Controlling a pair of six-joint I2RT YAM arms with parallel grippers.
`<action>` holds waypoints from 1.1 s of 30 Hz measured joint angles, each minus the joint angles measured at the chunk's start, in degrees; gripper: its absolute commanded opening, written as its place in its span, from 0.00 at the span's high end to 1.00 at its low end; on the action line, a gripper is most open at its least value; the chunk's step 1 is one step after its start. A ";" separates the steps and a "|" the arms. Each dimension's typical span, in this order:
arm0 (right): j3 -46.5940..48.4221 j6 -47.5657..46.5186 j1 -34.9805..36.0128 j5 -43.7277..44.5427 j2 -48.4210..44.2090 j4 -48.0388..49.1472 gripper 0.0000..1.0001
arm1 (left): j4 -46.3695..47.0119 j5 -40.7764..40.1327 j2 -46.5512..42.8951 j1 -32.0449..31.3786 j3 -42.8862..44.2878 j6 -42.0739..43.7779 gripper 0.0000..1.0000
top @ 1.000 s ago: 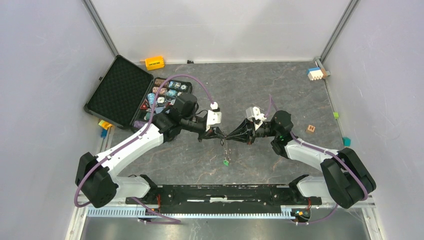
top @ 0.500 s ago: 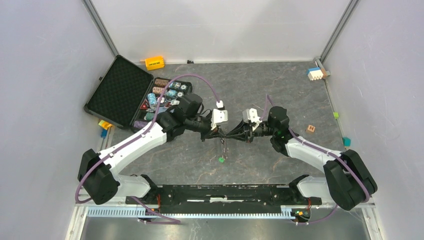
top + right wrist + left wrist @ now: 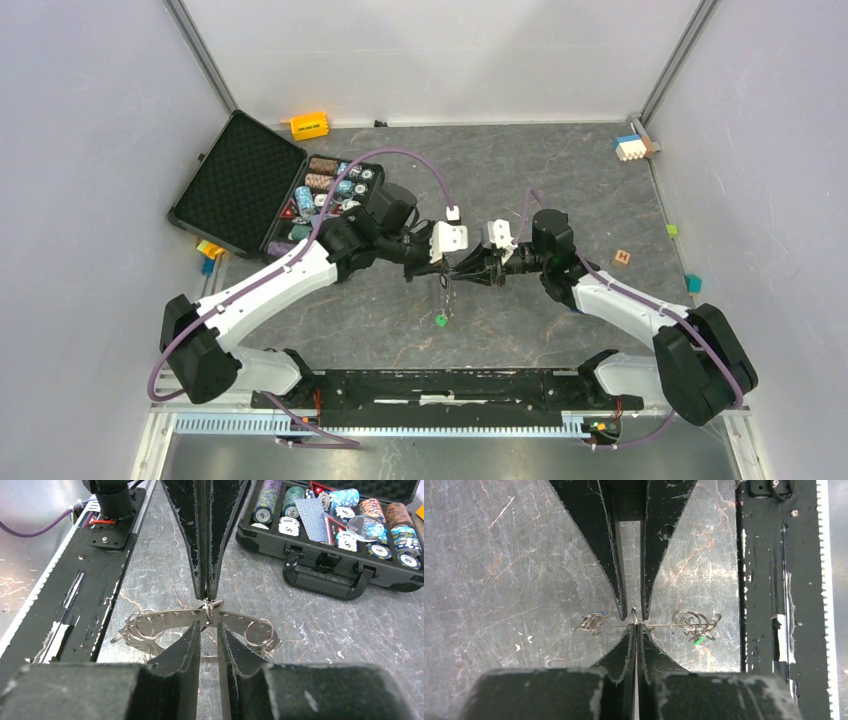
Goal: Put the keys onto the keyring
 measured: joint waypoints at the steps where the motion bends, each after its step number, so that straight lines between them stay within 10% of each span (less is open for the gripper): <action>1: 0.17 -0.37 0.00 -0.02 -0.13 -0.46 0.74 | -0.63 -0.39 0.13 -0.20 0.50 0.61 0.98; 33: -1.36 11.72 0.00 -3.30 -0.68 14.05 0.85 | -18.82 -8.70 7.89 -4.61 14.80 5.64 0.98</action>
